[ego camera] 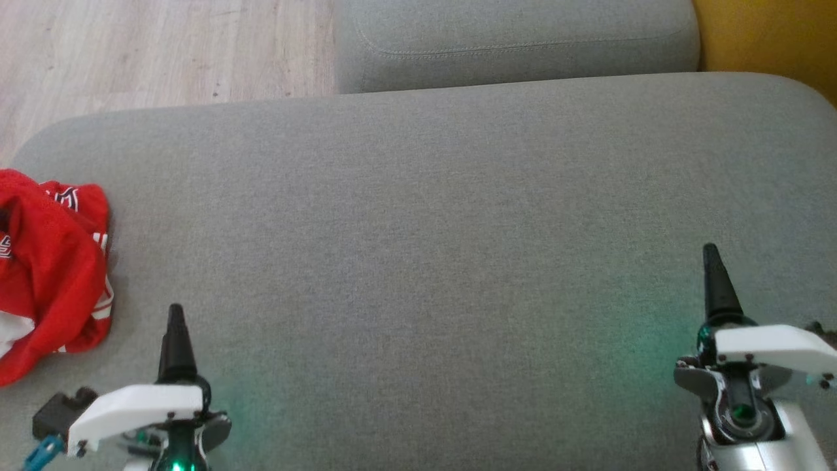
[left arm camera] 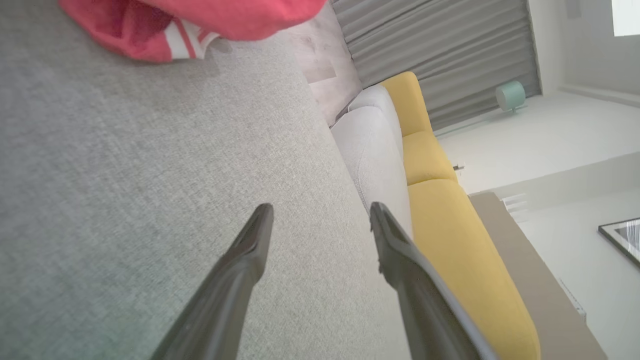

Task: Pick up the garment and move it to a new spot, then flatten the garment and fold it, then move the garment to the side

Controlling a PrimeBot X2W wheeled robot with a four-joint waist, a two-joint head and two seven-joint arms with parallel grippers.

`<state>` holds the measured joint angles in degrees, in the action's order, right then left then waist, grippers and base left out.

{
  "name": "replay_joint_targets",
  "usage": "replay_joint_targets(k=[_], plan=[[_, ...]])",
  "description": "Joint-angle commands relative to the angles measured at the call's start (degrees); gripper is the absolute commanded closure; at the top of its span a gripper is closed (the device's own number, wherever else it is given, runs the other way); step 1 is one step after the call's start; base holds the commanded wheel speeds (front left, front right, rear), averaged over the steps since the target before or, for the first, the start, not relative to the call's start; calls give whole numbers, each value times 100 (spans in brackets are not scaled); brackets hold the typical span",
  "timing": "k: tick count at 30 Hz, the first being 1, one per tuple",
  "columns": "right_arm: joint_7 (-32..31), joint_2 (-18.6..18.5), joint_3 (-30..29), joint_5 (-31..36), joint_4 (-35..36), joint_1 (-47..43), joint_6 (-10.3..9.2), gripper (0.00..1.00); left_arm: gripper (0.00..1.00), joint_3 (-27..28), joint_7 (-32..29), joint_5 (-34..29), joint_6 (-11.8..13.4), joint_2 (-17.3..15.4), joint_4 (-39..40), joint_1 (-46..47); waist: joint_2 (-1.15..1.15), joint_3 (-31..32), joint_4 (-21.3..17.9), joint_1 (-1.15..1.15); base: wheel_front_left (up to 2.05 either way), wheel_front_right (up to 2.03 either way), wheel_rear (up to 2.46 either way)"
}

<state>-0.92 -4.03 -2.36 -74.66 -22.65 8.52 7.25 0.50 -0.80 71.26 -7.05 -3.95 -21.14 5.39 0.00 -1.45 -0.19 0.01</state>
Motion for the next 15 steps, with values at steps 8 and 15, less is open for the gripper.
replay_joint_targets(k=[8,15], plan=[[197,-88,194,793,13,590,11,0,0,-98,193,-747,-15,-188,56,515,0,-31,-9,-1,0,0,0],[315,-27,214,1457,-140,742,12,0,0,-207,311,-1412,9,-208,-51,645,0,-53,-2,-1,0,0,0]])
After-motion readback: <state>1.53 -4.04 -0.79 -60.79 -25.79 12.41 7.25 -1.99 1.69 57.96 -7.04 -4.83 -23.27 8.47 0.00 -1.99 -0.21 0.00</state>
